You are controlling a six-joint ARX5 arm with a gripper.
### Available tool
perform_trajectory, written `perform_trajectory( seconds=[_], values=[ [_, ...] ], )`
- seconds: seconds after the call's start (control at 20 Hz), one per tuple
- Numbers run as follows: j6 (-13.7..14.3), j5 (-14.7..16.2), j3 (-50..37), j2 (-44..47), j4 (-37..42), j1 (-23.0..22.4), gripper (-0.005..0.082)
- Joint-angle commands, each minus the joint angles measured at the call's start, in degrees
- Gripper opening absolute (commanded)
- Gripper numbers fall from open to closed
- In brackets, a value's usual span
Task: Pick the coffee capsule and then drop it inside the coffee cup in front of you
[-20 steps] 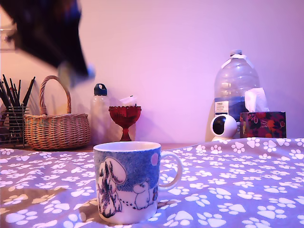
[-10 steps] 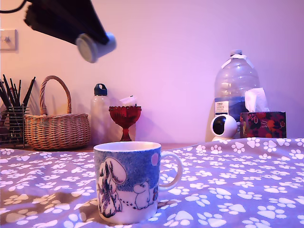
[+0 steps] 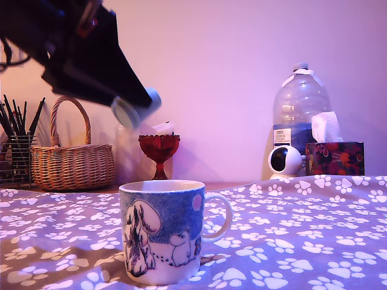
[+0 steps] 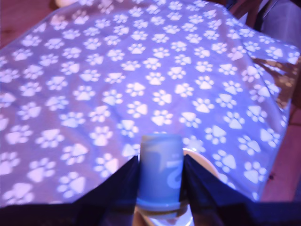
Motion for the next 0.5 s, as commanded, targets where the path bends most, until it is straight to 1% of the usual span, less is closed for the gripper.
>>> perform_trajectory(
  seconds=[0.0, 0.2, 0.45],
  values=[
    [0.2, 0.1, -2.6, -0.5, 2.9, -0.9, 0.0196],
    [0.0, 0.0, -5.4, -0.5, 7.0, -2.3, 0.0196],
    [0.0, 0.2, -6.0, 1.6, 8.1, -2.4, 0.0196]
  ],
)
